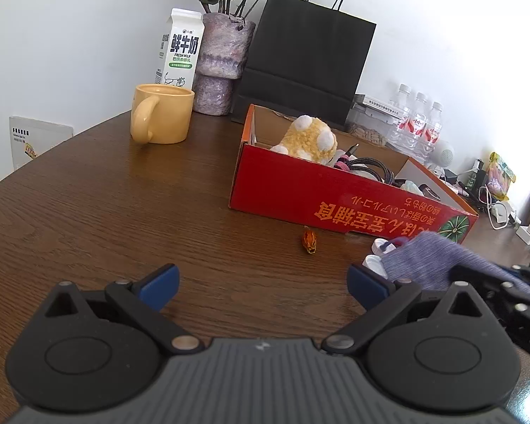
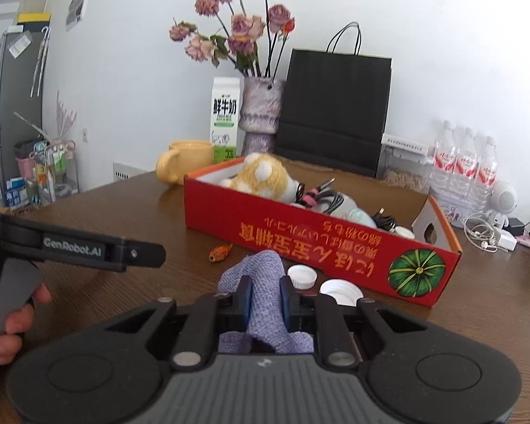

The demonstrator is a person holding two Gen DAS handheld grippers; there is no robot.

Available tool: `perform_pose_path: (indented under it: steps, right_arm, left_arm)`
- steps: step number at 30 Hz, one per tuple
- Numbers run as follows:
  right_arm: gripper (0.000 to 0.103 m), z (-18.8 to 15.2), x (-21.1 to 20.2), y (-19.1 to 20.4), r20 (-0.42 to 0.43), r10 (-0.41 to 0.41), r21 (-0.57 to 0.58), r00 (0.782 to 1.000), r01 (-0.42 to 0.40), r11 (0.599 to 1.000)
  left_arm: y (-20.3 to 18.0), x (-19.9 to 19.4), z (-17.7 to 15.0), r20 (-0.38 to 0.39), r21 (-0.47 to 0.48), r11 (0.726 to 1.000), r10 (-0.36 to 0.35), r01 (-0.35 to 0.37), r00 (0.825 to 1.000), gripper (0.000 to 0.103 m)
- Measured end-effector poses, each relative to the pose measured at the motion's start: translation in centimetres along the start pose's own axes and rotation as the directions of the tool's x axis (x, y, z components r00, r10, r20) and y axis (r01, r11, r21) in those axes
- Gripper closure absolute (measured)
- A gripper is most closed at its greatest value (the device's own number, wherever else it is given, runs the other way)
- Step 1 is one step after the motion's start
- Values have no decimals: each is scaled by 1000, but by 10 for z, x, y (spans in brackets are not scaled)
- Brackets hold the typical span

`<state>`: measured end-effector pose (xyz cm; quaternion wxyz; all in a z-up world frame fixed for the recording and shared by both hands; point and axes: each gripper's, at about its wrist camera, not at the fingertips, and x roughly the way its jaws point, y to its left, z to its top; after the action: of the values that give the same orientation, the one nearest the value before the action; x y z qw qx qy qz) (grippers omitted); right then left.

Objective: Organize objects

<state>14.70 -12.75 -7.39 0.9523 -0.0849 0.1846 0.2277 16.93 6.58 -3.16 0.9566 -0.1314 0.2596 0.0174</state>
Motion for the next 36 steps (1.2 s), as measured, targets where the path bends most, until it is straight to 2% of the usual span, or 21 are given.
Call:
perform_pose_path:
  steps: [4, 8, 14, 19, 24, 28, 32, 36]
  right_arm:
    - [93, 4, -36, -16, 96, -2, 60, 995, -4, 998]
    - [93, 2, -61, -34, 127, 9, 126, 992, -25, 992]
    - [93, -19, -73, -45, 75, 2, 184, 997, -16, 983]
    - [93, -39, -76, -49, 0, -19, 210, 1000, 19, 977]
    - [93, -60, -66, -52, -96, -11, 251, 995, 35, 967]
    - [93, -68, -49, -41, -147, 19, 252, 989, 19, 968]
    - [93, -61, -39, -22, -118, 69, 246, 991, -38, 969]
    - [93, -52, -46, -18, -50, 67, 253, 996, -52, 966]
  left_arm:
    - [0, 0, 0, 0, -2, 1000, 1, -1, 1000, 0]
    - [1, 0, 0, -1, -4, 1000, 4, -4, 1000, 0]
    - [2, 0, 0, -3, -7, 1000, 11, -11, 1000, 0]
    - [2, -2, -1, -3, -3, 1000, 15, -15, 1000, 0]
    - [-11, -11, -6, 29, 49, 998, 37, -38, 999, 0]
    - [-28, -24, -14, 35, 100, 995, -1, -3, 999, 0]
    - [-42, -36, -24, 16, 133, 990, -49, 46, 999, 0]
    - [-45, -48, -30, -5, 135, 987, -87, 87, 996, 0]
